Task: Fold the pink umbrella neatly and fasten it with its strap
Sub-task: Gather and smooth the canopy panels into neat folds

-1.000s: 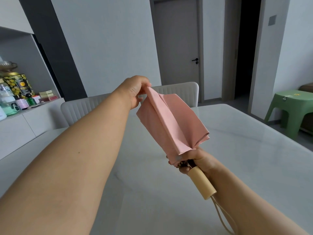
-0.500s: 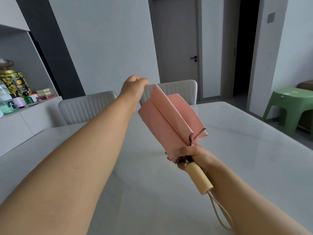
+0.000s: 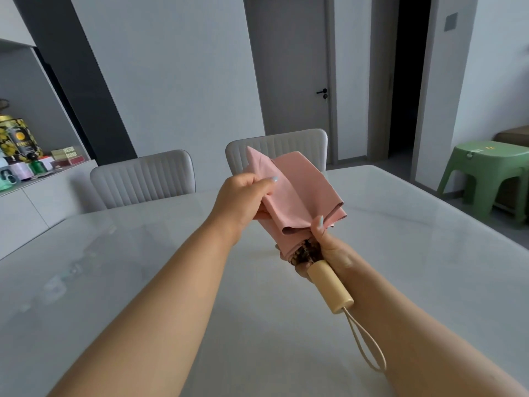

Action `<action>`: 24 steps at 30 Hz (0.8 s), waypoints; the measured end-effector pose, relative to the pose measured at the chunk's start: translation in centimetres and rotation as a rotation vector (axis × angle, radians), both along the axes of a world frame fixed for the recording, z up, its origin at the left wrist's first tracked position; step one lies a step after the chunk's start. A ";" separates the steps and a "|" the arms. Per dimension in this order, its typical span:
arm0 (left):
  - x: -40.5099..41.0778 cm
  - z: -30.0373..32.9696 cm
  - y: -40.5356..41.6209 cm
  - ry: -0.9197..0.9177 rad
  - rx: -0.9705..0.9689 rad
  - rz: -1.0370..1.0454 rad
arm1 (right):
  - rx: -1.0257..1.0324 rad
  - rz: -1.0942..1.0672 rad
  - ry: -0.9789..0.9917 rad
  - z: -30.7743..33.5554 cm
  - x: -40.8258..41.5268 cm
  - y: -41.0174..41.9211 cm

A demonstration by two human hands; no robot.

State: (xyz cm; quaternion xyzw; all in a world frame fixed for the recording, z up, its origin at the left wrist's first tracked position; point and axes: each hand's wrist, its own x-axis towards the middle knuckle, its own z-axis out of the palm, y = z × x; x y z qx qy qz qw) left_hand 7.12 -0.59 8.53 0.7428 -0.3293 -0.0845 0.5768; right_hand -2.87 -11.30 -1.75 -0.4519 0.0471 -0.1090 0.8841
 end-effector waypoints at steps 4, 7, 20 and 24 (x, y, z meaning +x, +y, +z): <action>-1.4 -1.7 0.0 -0.046 -0.002 -0.013 | 0.028 -0.027 0.024 -0.1 0.2 0.2; -1.8 -3.0 0.4 -0.080 0.005 -0.065 | 0.037 -0.038 0.013 0.1 0.3 0.1; -2.4 -6.3 1.4 -0.016 -0.118 -0.015 | 0.050 -0.072 0.056 -0.3 0.4 -0.4; -3.1 -6.7 1.3 0.263 -0.305 -0.045 | 0.135 -0.071 0.044 0.0 0.1 -0.2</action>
